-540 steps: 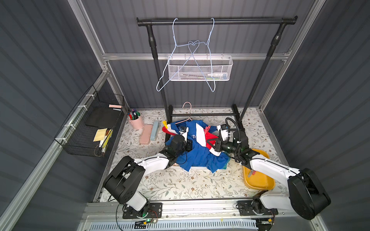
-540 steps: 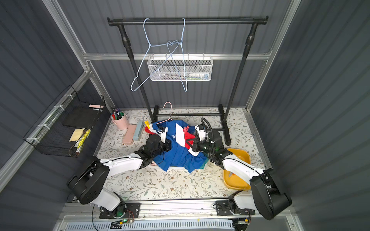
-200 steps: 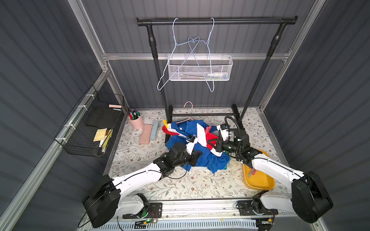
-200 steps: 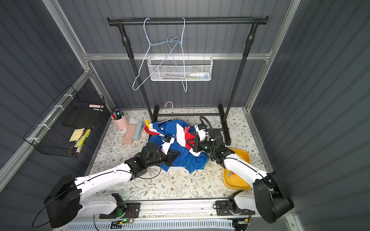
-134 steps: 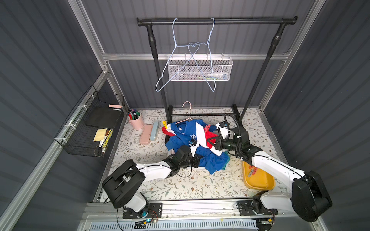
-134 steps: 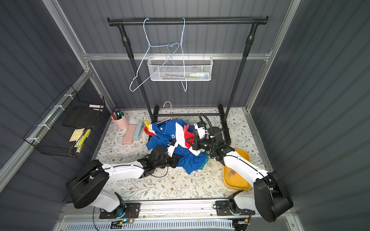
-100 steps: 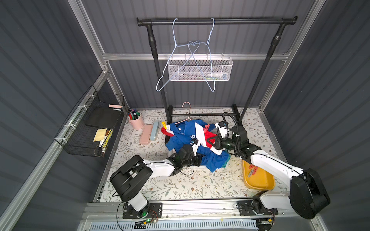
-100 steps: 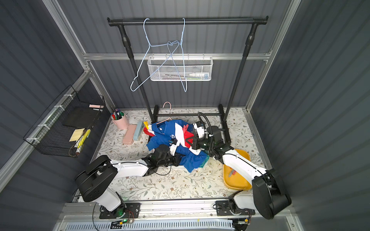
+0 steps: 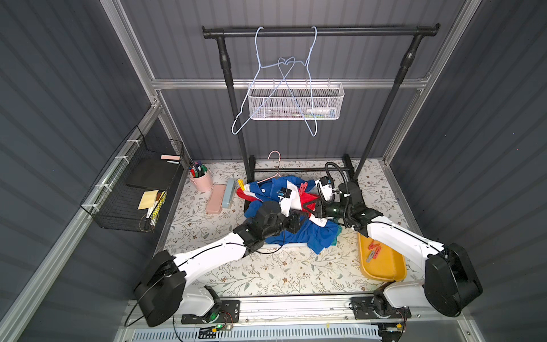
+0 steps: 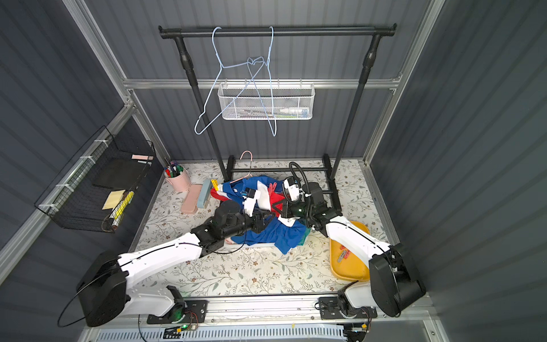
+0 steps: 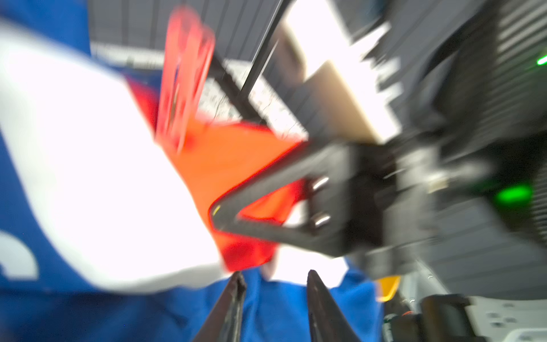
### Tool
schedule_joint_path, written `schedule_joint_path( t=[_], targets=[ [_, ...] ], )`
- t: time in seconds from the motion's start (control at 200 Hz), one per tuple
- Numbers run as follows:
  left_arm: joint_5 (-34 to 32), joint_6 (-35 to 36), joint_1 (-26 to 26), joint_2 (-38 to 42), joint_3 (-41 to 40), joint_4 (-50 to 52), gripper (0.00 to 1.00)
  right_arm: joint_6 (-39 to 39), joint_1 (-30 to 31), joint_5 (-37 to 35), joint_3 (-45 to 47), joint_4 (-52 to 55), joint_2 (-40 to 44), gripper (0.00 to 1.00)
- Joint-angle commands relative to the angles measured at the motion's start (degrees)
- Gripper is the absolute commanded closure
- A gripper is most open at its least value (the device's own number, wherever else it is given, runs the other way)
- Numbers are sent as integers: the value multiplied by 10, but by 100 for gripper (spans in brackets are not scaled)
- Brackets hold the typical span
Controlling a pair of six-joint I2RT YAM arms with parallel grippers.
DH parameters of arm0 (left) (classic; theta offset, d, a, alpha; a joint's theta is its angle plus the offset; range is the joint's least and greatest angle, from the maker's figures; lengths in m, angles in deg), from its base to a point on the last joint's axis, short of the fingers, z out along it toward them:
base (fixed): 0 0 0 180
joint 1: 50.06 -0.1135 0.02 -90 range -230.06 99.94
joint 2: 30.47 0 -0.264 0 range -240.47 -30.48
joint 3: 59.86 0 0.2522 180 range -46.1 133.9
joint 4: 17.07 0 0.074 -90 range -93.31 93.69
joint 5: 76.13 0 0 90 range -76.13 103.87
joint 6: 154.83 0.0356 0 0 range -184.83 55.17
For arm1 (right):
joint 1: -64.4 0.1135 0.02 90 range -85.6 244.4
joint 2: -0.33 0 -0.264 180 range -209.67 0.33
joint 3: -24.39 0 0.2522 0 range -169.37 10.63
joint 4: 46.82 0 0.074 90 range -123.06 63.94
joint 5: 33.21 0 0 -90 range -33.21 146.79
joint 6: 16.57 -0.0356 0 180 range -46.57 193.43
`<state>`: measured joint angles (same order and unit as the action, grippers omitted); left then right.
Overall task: Remove the clothespins securing jackets to the hanger
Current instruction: Adjust the jacket in the basket.
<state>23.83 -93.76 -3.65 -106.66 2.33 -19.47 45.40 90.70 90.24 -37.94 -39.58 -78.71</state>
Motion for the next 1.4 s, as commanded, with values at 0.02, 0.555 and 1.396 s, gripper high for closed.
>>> schedule_joint_path(
  t=[0.02,0.555,1.396],
  targets=[
    [27,56,-1,30,18,71,68,-3,7,-4,-11,46,-22,100],
    [166,61,59,25,-35,-13,92,-27,9,5,-59,38,-53,100],
    [43,-23,54,-191,-24,-162,100,57,0,31,-24,108,6,100]
  ],
)
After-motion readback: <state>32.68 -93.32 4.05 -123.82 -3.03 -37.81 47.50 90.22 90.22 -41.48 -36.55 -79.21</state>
